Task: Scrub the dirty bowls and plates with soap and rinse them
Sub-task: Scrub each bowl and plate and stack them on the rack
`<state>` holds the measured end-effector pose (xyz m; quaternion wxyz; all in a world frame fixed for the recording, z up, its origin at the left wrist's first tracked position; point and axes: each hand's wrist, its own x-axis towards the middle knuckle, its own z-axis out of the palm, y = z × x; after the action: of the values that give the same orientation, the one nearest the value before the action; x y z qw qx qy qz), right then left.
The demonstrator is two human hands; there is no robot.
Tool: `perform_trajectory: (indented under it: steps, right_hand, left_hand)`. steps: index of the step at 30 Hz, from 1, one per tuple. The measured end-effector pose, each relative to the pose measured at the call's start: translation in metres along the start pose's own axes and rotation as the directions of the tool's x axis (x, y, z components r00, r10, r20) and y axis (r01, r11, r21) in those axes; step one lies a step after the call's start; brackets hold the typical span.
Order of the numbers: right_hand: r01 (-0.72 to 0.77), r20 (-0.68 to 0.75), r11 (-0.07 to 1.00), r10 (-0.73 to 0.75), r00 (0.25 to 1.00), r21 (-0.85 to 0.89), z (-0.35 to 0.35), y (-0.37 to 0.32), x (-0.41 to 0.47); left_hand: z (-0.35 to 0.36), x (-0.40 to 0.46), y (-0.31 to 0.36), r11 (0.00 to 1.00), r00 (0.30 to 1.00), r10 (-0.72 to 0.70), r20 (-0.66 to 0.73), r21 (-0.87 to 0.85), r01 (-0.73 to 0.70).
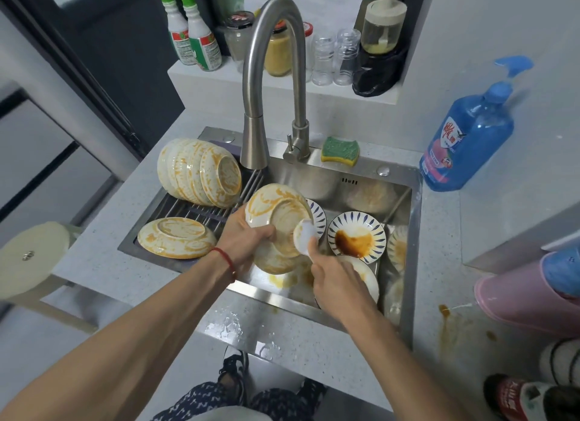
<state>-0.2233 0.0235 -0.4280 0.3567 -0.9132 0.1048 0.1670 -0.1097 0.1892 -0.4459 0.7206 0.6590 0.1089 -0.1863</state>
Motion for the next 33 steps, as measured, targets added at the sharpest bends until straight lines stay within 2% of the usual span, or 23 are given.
perform_trajectory:
  steps: [1,3,5,7,9,11,16,18,20,21,25,27,29,31,33]
  right_hand:
    - [-0.04,-0.044,0.999,0.04,0.998,-0.002,-0.002,0.001,0.011]
    - [-0.007,-0.074,1.0,0.007,0.997,0.004,0.001,-0.009,0.02]
    - [0.07,-0.034,0.997,-0.069,0.997,0.036,0.007,-0.017,0.008]
    - [0.087,0.001,0.995,-0.087,0.996,0.051,0.01,-0.01,-0.008]
    - [-0.009,-0.003,0.999,0.009,1.0,0.032,0.005,0.002,-0.001]
    - [-0.065,-0.064,0.996,0.068,0.996,0.054,0.001,0.0,0.017]
    - [0.108,-0.05,0.985,-0.102,0.994,0.138,0.013,-0.017,-0.01]
    - [0.039,0.002,0.994,-0.039,0.999,0.103,0.013,-0.003,-0.017]
    - [-0.056,-0.065,0.996,0.06,0.996,0.07,0.009,0.004,0.003]
    - [-0.052,-0.103,0.996,0.059,0.993,0.07,0.008,0.001,0.012]
    - [0.083,-0.046,0.991,-0.078,0.996,0.107,0.026,-0.014,-0.011]
    - [0.01,-0.009,0.993,-0.009,1.0,0.117,0.023,-0.001,-0.017]
    - [-0.088,-0.063,0.992,0.094,0.994,0.095,0.017,0.01,0.003]
    - [-0.039,-0.116,0.995,0.049,0.992,0.094,0.017,0.0,0.012]
    - [0.056,-0.093,0.991,-0.045,0.995,0.12,0.023,-0.012,0.003]
  left_hand:
    - [0.002,-0.002,-0.002,1.0,1.0,-0.006,0.016,-0.002,0.006]
    - [0.002,-0.004,-0.006,1.0,1.0,-0.019,0.022,-0.014,0.019]
    - [0.0,-0.005,-0.005,1.0,1.0,-0.023,0.016,-0.018,0.024]
    - [-0.006,-0.004,-0.004,1.0,0.999,-0.028,0.019,-0.011,0.028]
    - [-0.008,-0.006,-0.004,0.999,0.998,-0.038,0.041,0.007,0.038]
    - [-0.005,-0.005,-0.006,0.998,0.996,-0.051,0.067,0.025,0.049]
    - [-0.004,-0.002,0.003,0.999,0.997,-0.047,0.062,0.019,0.046]
    - [-0.007,-0.002,0.006,0.998,0.996,-0.043,0.083,0.039,0.04]
    - [-0.005,-0.003,0.003,0.998,0.993,-0.053,0.109,0.045,0.049]
    - [-0.003,-0.002,0.001,0.998,0.993,-0.05,0.109,0.039,0.046]
    - [-0.005,0.001,0.001,0.998,0.995,-0.039,0.089,0.047,0.035]
    - [-0.01,0.002,0.002,0.998,0.992,-0.041,0.117,0.059,0.035]
    - [-0.01,0.002,0.001,0.996,0.99,-0.055,0.129,0.082,0.044]
    - [-0.006,0.002,-0.002,0.994,0.99,-0.048,0.132,0.106,0.034]
    - [-0.005,0.005,-0.001,0.994,0.991,-0.03,0.128,0.11,0.016]
